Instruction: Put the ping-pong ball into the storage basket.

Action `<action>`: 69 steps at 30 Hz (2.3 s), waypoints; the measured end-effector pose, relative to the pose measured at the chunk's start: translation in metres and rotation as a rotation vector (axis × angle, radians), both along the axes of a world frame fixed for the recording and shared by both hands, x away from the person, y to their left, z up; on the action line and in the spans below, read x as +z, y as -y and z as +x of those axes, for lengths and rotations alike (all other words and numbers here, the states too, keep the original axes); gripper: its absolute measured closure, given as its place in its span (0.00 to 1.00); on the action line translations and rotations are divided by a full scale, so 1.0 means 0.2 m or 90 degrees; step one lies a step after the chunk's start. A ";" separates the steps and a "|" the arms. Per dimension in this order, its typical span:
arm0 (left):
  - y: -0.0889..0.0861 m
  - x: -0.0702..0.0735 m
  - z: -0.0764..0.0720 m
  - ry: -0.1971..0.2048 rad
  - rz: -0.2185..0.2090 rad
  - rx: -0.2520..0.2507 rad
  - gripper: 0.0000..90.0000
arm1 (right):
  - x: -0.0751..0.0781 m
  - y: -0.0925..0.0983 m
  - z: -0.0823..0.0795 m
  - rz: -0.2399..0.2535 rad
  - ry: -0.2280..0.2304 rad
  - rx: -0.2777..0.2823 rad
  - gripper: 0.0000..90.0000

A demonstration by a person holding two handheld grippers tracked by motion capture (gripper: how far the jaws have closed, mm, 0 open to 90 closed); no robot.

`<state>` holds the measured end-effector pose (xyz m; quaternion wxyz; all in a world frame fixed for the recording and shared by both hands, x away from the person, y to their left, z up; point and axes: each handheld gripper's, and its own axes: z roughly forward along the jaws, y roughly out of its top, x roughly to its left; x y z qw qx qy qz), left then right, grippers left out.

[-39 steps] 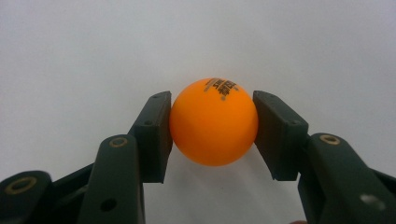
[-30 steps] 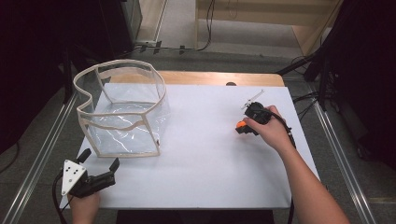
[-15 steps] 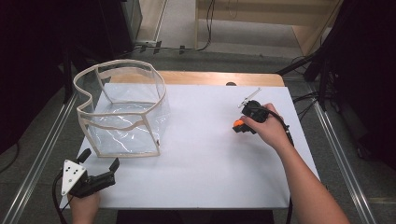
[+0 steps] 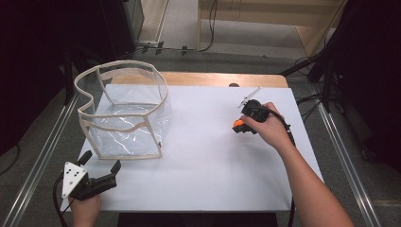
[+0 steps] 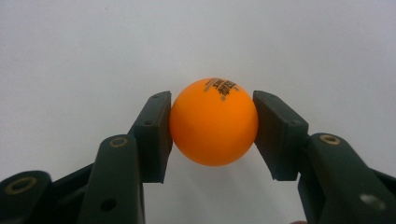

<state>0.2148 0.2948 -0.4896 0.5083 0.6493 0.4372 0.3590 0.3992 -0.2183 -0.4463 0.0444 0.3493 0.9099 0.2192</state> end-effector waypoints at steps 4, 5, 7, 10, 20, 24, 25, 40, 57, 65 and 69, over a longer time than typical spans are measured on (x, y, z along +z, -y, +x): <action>0.00 0.00 0.00 0.000 0.000 0.000 0.00 | 0.01 -0.03 0.00 -0.001 0.004 0.011 0.53; 0.00 0.00 0.00 0.000 0.001 0.000 0.00 | 0.02 -0.03 0.01 -0.004 0.004 0.014 0.53; 0.00 0.00 0.00 0.000 0.001 0.000 0.00 | 0.02 -0.04 0.01 -0.004 0.004 0.016 0.53; 0.00 0.00 0.00 0.001 0.001 -0.001 0.00 | 0.02 -0.06 0.01 -0.004 0.005 0.020 0.53; 0.00 0.00 0.00 0.001 0.001 -0.001 0.00 | 0.04 -0.09 0.01 -0.004 0.004 0.026 0.53; 0.00 0.00 0.00 0.001 0.002 0.000 0.00 | 0.06 -0.10 0.02 -0.003 0.009 0.035 0.53; 0.00 0.00 0.00 0.001 0.002 0.000 0.00 | 0.06 -0.11 0.02 -0.002 0.009 0.033 0.53; 0.00 0.00 0.00 0.000 0.001 -0.001 0.00 | 0.09 -0.17 0.03 -0.002 0.010 0.048 0.53; 0.00 0.00 0.00 0.000 0.001 -0.002 0.00 | 0.17 -0.27 0.04 -0.009 0.018 0.077 0.53; 0.00 0.00 0.00 0.000 0.001 -0.002 0.00 | 0.21 -0.32 0.05 -0.008 0.023 0.092 0.53; 0.01 0.00 0.00 0.001 0.003 -0.002 0.00 | 0.22 -0.35 0.05 -0.005 0.026 0.104 0.53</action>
